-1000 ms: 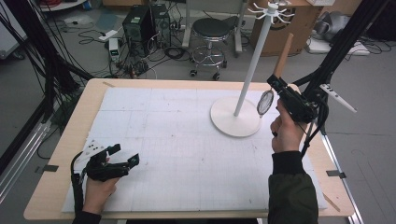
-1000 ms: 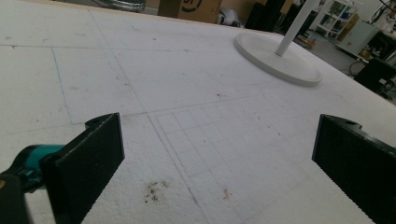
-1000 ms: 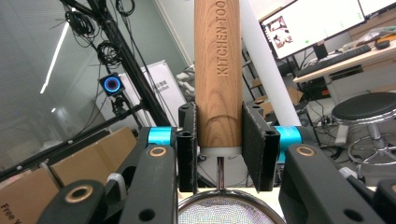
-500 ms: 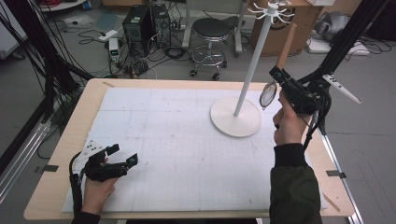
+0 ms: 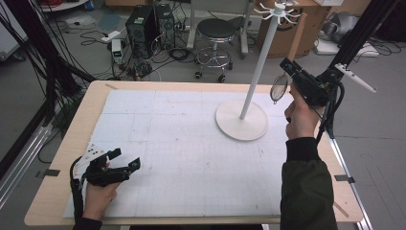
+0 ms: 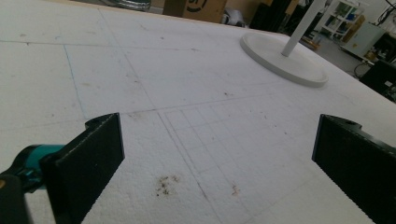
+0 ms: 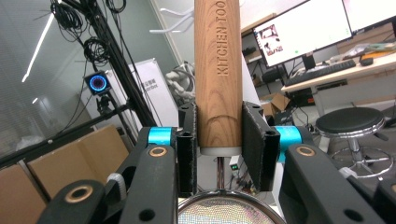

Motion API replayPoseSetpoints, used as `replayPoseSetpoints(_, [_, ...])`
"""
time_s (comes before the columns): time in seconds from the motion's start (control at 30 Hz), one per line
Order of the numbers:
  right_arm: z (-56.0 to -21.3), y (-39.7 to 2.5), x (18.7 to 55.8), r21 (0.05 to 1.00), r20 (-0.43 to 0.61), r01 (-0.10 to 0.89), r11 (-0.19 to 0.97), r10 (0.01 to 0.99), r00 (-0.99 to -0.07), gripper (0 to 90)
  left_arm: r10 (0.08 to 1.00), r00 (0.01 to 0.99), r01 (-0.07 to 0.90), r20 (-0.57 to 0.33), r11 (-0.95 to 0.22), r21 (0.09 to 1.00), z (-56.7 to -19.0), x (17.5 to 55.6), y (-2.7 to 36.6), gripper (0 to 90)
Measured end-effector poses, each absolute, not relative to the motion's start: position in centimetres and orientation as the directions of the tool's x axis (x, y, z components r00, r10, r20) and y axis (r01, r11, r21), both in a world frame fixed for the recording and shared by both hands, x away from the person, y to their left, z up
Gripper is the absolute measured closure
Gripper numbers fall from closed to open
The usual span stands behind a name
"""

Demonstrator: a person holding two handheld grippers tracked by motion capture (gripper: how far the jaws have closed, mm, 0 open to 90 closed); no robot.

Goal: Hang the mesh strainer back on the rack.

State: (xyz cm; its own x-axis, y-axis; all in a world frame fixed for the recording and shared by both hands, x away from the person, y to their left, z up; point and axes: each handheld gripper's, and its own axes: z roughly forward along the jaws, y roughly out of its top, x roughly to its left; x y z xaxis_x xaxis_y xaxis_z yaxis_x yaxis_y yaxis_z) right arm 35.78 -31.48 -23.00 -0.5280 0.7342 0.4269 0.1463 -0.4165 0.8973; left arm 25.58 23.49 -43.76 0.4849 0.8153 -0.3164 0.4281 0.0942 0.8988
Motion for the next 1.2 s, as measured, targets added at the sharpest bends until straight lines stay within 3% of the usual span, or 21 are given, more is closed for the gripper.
replayPoseSetpoints(0.97, [-23.8, -30.4, 37.8, 0.911, 0.413, 0.225, -0.346, 0.756, -0.508, 66.7, 0.812, 0.490, 0.427, -0.317, 0.094, 0.899, -43.7, 25.5, 23.4, 2.9])
replayPoseSetpoints(1.1, [-23.8, -30.3, 38.0, 0.905, 0.426, 0.228, -0.360, 0.759, -0.493, 42.5, 0.813, 0.489, 0.426, -0.317, 0.095, 0.900, -43.7, 25.5, 23.4, 2.9])
replayPoseSetpoints(1.2, [-23.6, -30.1, 37.7, 0.929, 0.370, 0.204, -0.310, 0.806, -0.461, 28.8, 0.812, 0.491, 0.426, -0.316, 0.093, 0.900, -43.7, 25.5, 23.4, 2.8])
